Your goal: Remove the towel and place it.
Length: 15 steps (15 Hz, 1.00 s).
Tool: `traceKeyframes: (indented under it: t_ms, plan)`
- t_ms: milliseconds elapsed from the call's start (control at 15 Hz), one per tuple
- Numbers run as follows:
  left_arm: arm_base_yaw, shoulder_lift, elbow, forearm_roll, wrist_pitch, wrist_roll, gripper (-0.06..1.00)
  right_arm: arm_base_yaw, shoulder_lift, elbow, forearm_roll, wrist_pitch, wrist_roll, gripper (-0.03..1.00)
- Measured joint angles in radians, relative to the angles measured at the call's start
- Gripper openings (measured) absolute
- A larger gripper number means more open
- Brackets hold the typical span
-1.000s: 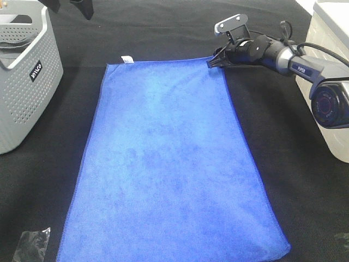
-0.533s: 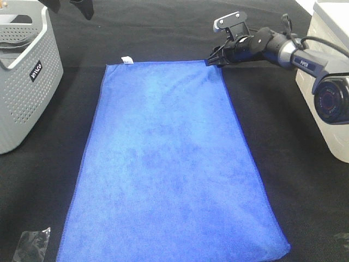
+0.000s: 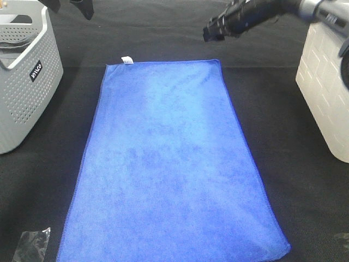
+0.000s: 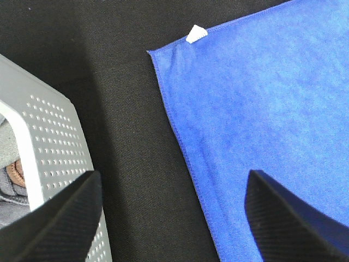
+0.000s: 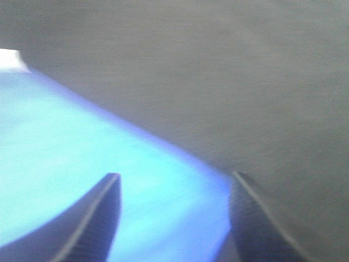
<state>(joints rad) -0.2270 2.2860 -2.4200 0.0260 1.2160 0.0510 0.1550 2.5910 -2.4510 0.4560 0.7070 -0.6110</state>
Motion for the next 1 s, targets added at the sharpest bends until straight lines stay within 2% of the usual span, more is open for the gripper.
traceKeyframes:
  t_ms: [200, 267, 333, 467, 533, 667, 733, 800, 933, 1000]
  plan:
    - [0.000, 0.000, 0.000, 0.000, 0.000, 0.000, 0.70, 0.000, -0.116, 0.000, -0.115, 0.233, 0.243, 0.78]
    - [0.000, 0.000, 0.000, 0.000, 0.000, 0.000, 0.70, 0.000, -0.116, 0.000, -0.115, 0.233, 0.243, 0.78]
    - [0.000, 0.000, 0.000, 0.000, 0.000, 0.000, 0.70, 0.000, -0.179, 0.000, -0.213, 0.329, 0.371, 0.79]
    - [0.000, 0.000, 0.000, 0.000, 0.000, -0.001, 0.70, -0.003, -0.265, 0.000, -0.364, 0.415, 0.473, 0.79]
    - [0.000, -0.005, 0.000, 0.005, 0.001, -0.009, 0.70, -0.012, -0.301, 0.000, -0.406, 0.444, 0.496, 0.79]
    - [0.003, -0.042, 0.000, 0.044, 0.001, -0.023, 0.70, -0.063, -0.367, -0.002, -0.413, 0.491, 0.509, 0.79]
    - [0.049, -0.104, 0.000, 0.055, 0.001, -0.061, 0.70, -0.144, -0.400, -0.003, -0.429, 0.503, 0.554, 0.79]
    - [0.092, -0.132, 0.000, 0.048, 0.001, -0.075, 0.70, -0.178, -0.414, -0.002, -0.446, 0.504, 0.574, 0.79]
    - [0.183, -0.194, 0.020, 0.014, 0.001, -0.082, 0.70, -0.207, -0.470, 0.016, -0.456, 0.511, 0.580, 0.79]
    - [0.199, -0.214, 0.037, -0.002, 0.002, -0.080, 0.70, -0.207, -0.494, 0.032, -0.456, 0.511, 0.580, 0.79]
